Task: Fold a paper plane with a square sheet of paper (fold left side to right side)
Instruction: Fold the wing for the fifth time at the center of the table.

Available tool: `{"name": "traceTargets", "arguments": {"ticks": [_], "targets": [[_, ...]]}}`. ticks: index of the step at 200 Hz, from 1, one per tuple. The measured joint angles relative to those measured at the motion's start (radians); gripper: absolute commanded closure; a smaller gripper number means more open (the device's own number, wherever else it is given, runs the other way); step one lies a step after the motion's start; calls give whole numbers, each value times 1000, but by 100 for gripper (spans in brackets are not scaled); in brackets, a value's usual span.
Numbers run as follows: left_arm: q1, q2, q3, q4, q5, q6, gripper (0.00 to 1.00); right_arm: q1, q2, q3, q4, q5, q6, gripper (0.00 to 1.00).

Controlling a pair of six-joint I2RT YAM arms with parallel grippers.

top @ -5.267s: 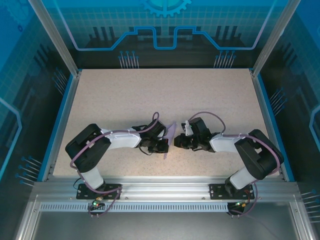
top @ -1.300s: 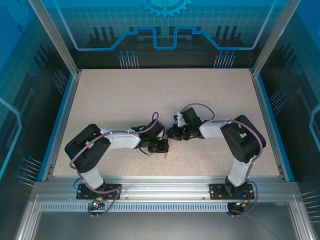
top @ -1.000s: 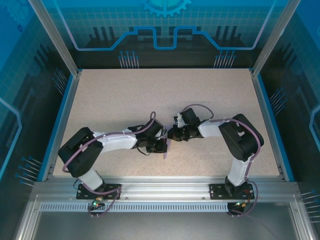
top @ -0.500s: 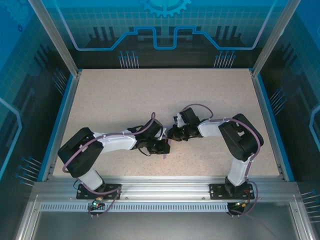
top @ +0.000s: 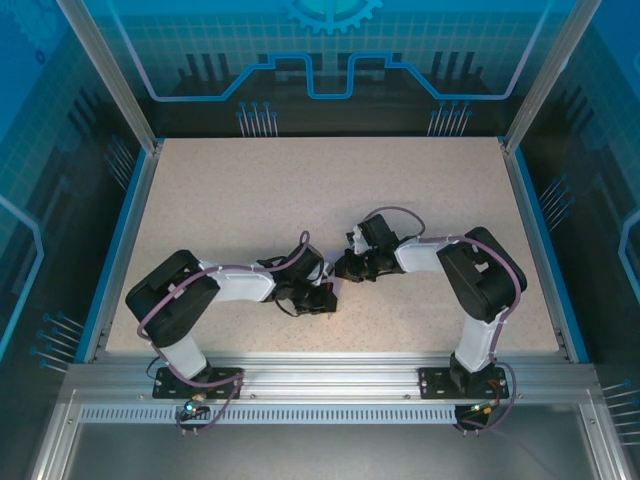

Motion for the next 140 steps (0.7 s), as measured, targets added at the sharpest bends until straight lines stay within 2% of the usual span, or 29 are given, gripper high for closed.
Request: {"name": "traceTargets", "arguments": {"ticks": [61, 140], "targets": [[3, -12, -50, 72, 8, -26, 100, 0, 2, 10, -25, 4, -5, 91], [5, -55, -97, 76, 15, -26, 100, -1, 7, 21, -46, 0, -15, 91]]}}
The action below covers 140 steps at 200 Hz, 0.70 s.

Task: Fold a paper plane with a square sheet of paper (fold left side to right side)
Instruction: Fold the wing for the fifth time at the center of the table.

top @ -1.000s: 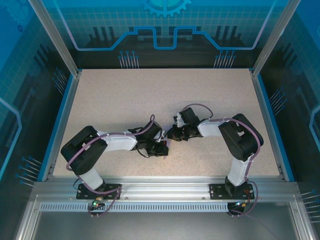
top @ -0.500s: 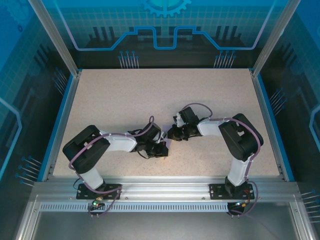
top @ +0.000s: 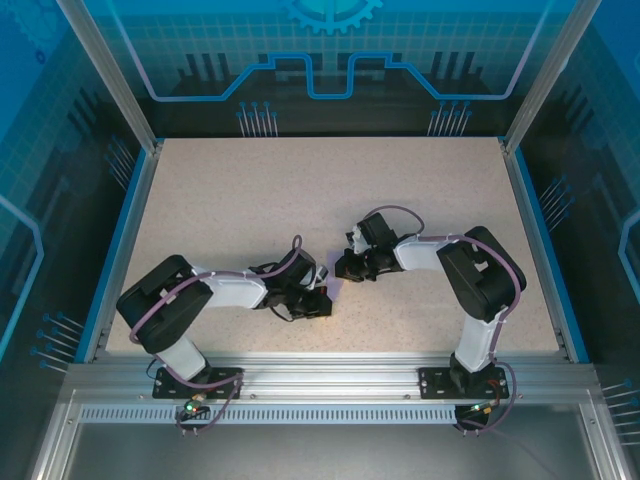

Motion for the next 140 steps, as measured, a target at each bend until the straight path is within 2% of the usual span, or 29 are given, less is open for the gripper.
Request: {"name": "traceTargets", "arguments": {"ticks": [64, 97, 140], "targets": [[0, -17, 4, -40, 0, 1, 98, 0, 6, 19, -26, -1, -5, 91], [0, -38, 53, -114, 0, 7, 97, 0, 7, 20, -29, -1, -8, 91], [5, -38, 100, -122, 0, 12, 98, 0, 7, 20, -29, -1, -8, 91]]}}
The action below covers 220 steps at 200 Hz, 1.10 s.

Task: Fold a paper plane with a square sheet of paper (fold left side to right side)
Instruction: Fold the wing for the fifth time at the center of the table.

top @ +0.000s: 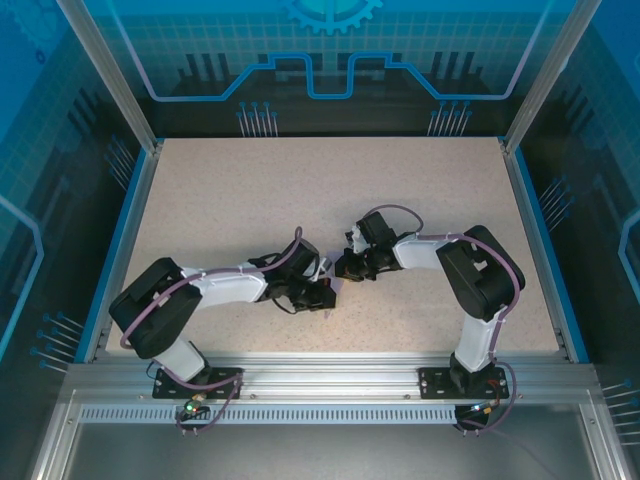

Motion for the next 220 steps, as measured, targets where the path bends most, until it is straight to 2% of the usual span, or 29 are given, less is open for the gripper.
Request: {"name": "traceTargets", "arguments": {"ticks": [48, 99, 138, 174, 194, 220], "targets": [[0, 75, 0, 7, 0, -2, 98, 0, 0, 0, 0, 0, 0, 90], [0, 69, -48, 69, 3, -9, 97, 0, -2, 0, 3, 0, -1, 86], [2, 2, -66, 51, 3, -12, 75, -13, -31, 13, -28, 29, -32, 79], [36, -180, -63, -19, -24, 27, 50, -20, -174, 58, -136, 175, -84, 51], [72, -326, -63, -72, -108, 48, 37, -6, -281, 71, -205, 281, -106, 42], [108, -502, -66, -146, -276, 61, 24, 44, -358, 74, -288, 399, -94, 32]]}}
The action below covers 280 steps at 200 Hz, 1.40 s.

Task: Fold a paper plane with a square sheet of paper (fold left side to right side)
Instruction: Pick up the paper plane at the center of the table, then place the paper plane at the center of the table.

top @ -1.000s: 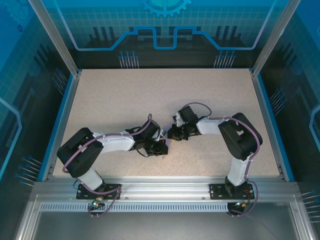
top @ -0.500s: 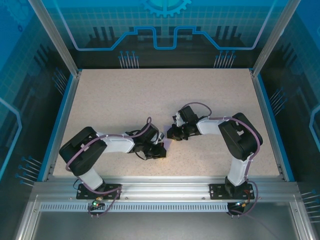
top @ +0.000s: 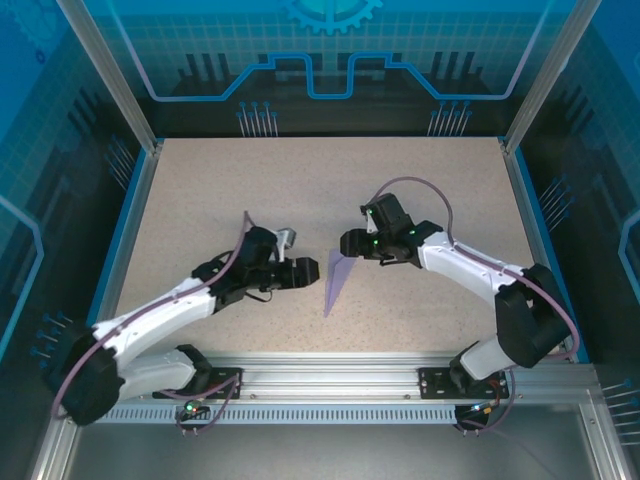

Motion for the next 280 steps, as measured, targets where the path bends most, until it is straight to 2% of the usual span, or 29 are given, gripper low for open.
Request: {"name": "traceTargets", "arguments": {"ticks": [9, 36, 84, 107, 141, 177, 229, 280], "targets": [[8, -48, -5, -19, -53, 8, 21, 29, -4, 0, -19, 31, 23, 28], [26, -153, -45, -58, -176, 3, 17, 134, 25, 6, -67, 113, 76, 26], [31, -169, -89, -108, -242, -20, 16, 222, 200, 93, -124, 194, 150, 29], [31, -171, -96, -113, -247, -20, 15, 234, 264, 137, -140, 212, 174, 42], [31, -182, -97, -118, -254, -20, 15, 243, 285, 155, -176, 228, 190, 74], [31, -195, -97, -138, -266, -20, 14, 249, 284, 169, -217, 247, 182, 100], [31, -231, -97, -164, -291, -20, 14, 303, 212, 215, -248, 255, 138, 100], [31, -314, -97, -207, -354, -24, 13, 316, 64, 199, -140, 133, 101, 100]]}}
